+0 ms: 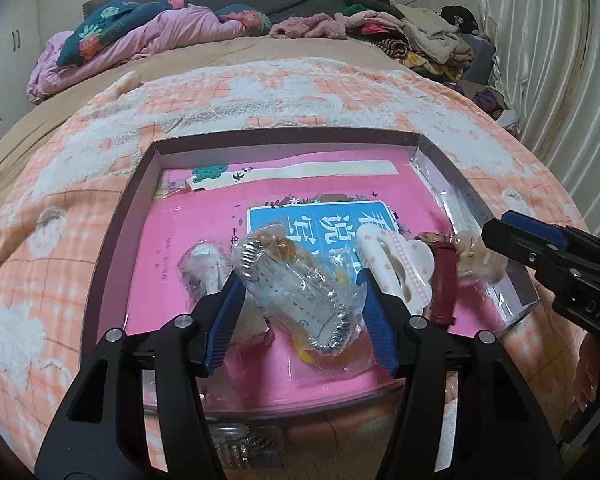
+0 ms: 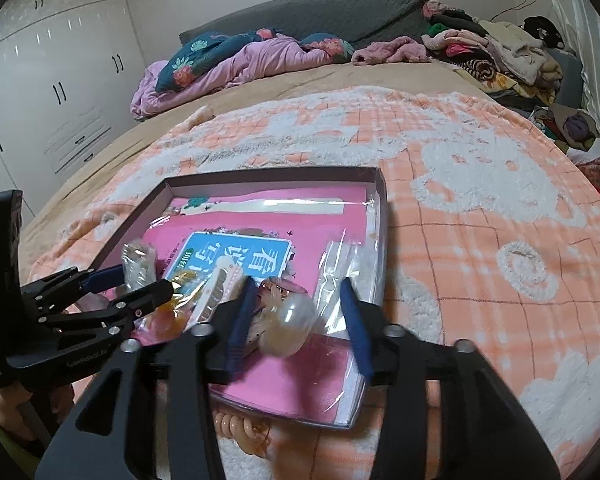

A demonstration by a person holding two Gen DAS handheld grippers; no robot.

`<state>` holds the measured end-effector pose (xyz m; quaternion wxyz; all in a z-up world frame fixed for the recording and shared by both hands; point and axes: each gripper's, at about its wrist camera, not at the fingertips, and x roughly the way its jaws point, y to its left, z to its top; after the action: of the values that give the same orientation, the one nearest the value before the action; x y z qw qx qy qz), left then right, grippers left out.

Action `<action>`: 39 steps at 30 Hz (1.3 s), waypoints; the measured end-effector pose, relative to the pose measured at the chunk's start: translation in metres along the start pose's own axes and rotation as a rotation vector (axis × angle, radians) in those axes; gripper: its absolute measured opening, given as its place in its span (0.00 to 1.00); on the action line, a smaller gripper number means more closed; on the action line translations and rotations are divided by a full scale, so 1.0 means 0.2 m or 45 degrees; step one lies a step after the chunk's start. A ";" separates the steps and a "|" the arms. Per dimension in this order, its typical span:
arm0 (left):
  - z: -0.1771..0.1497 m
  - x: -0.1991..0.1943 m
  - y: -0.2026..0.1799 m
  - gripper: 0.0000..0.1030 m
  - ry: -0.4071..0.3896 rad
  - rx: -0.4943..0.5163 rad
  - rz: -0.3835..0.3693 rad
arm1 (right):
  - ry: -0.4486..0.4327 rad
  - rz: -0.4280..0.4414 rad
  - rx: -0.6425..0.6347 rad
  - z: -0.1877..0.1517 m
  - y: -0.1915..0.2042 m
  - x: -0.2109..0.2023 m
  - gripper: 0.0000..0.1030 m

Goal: Organize jewelry
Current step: 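Carry the pearl earrings and clear chain bag over the box lid, then open both grippers to drop the items into the box lid, then withdraw both grippers toward the orange hair tie and silver pin box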

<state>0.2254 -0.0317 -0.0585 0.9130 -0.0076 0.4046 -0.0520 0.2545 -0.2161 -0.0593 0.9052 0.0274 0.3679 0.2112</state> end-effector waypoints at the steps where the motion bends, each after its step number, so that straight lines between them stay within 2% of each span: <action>1: 0.00 -0.01 0.00 0.51 -0.005 -0.001 0.003 | -0.005 0.000 -0.001 0.00 0.00 -0.01 0.44; 3: 0.00 -0.02 0.00 0.55 -0.012 0.000 0.005 | -0.014 0.001 0.001 0.01 0.00 -0.02 0.52; 7: 0.02 -0.05 0.01 0.58 -0.025 -0.003 0.015 | -0.045 0.005 0.014 0.02 -0.01 -0.08 0.60; 9: 0.02 -0.07 0.01 0.66 -0.037 -0.009 0.017 | -0.063 0.003 0.017 0.02 -0.01 -0.11 0.69; 11: 0.03 -0.11 0.01 0.68 -0.052 -0.012 0.021 | -0.091 0.006 0.020 0.02 -0.02 -0.16 0.74; 15: 0.04 -0.20 0.01 0.79 -0.088 -0.027 0.047 | -0.139 0.014 0.027 0.02 -0.02 -0.26 0.84; 17: 0.04 -0.24 0.02 0.86 -0.109 -0.034 0.054 | -0.168 0.034 0.030 0.03 -0.01 -0.31 0.84; 22: 0.04 -0.37 0.04 0.91 -0.164 -0.051 0.068 | -0.232 0.055 0.003 0.03 0.03 -0.43 0.86; 31: -0.02 -0.50 0.11 0.91 -0.197 -0.082 0.121 | -0.266 0.097 -0.038 0.00 0.12 -0.56 0.89; 39: -0.09 -0.57 0.18 0.91 -0.194 -0.128 0.117 | -0.248 0.104 -0.097 -0.06 0.20 -0.59 0.89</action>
<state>0.1382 0.0166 0.0113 0.9410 -0.0388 0.3360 0.0112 0.1572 -0.2287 0.0171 0.9277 0.0284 0.2684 0.2580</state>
